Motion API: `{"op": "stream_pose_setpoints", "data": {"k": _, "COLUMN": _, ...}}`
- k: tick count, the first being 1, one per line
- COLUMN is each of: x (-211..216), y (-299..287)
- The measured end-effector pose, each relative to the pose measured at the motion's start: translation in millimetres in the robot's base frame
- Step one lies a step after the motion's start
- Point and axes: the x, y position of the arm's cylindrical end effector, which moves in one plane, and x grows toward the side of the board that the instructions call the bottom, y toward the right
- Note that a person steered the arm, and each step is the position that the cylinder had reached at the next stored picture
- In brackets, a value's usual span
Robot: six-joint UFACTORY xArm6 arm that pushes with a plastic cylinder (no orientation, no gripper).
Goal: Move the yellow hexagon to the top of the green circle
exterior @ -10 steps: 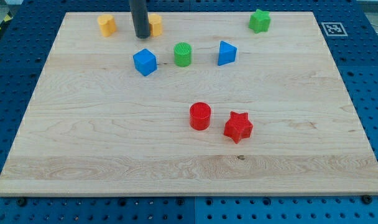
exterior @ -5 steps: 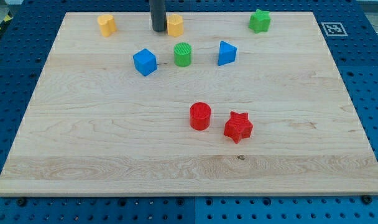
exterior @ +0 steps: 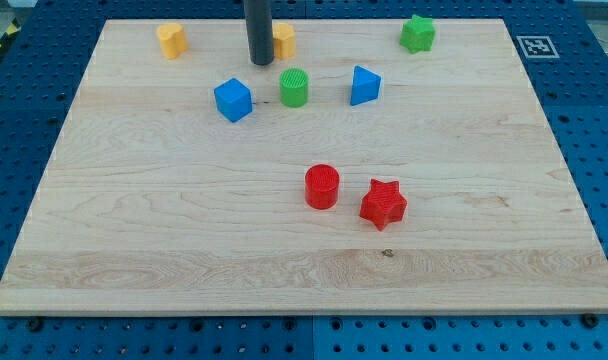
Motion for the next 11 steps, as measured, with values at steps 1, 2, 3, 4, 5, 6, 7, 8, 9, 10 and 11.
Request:
{"op": "stream_pose_setpoints", "data": {"k": 1, "x": -7.2, "y": -8.7}}
{"op": "stream_pose_setpoints", "data": {"k": 2, "x": -19.8, "y": -7.5}}
{"op": "stream_pose_setpoints", "data": {"k": 3, "x": -19.8, "y": 9.0}}
{"op": "stream_pose_setpoints", "data": {"k": 4, "x": -19.8, "y": 12.9}}
{"op": "stream_pose_setpoints", "data": {"k": 5, "x": -14.1, "y": 12.9}}
{"op": "stream_pose_setpoints", "data": {"k": 6, "x": -0.7, "y": 13.2}}
{"op": "stream_pose_setpoints", "data": {"k": 7, "x": 2.6, "y": 13.2}}
{"op": "stream_pose_setpoints", "data": {"k": 8, "x": 2.6, "y": 13.2}}
{"op": "stream_pose_setpoints", "data": {"k": 9, "x": -1.3, "y": 1.2}}
{"op": "stream_pose_setpoints", "data": {"k": 10, "x": -26.4, "y": -9.4}}
{"op": "stream_pose_setpoints", "data": {"k": 11, "x": -29.8, "y": 5.2}}
